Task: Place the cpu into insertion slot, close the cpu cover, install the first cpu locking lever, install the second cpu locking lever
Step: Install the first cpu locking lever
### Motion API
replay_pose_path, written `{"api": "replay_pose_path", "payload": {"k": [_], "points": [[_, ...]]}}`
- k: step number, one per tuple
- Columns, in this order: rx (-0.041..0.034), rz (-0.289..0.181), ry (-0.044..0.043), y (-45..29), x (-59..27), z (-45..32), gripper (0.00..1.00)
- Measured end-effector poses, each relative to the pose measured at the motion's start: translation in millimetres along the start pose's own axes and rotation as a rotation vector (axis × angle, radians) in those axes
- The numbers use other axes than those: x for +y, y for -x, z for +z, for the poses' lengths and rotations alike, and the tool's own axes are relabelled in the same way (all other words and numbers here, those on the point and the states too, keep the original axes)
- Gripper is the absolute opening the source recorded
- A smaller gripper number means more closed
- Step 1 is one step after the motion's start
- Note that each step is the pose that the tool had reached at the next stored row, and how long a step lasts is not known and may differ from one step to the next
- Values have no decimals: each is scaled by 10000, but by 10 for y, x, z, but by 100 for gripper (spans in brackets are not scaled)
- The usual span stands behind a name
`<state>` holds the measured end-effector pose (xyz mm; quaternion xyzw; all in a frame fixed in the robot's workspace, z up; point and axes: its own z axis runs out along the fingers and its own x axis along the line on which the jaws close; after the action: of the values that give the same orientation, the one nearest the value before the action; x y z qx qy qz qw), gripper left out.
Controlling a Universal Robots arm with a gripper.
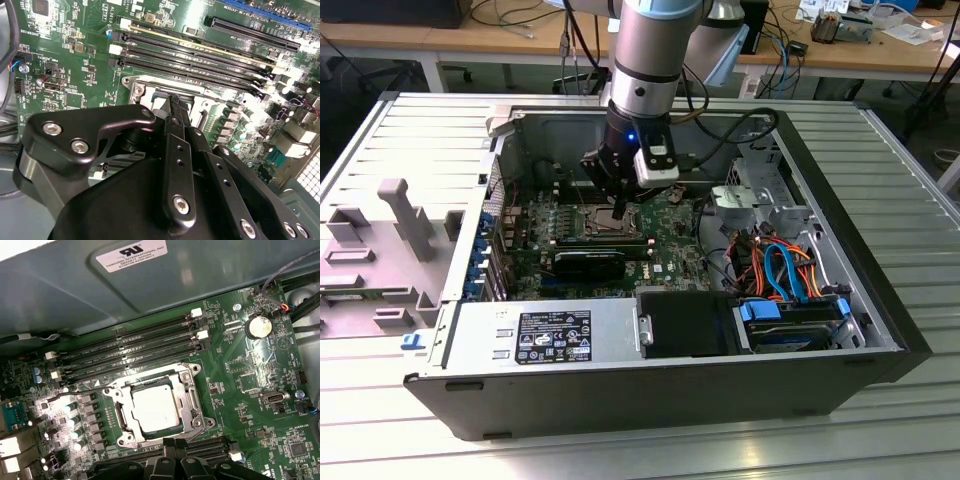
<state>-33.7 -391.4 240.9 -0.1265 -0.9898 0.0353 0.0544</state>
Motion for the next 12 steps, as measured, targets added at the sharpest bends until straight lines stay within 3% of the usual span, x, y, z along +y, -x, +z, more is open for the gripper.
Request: {"api": "replay_pose_path", "payload": {"k": [12], "points": [[-38, -453, -45, 0, 0, 0, 11]]}}
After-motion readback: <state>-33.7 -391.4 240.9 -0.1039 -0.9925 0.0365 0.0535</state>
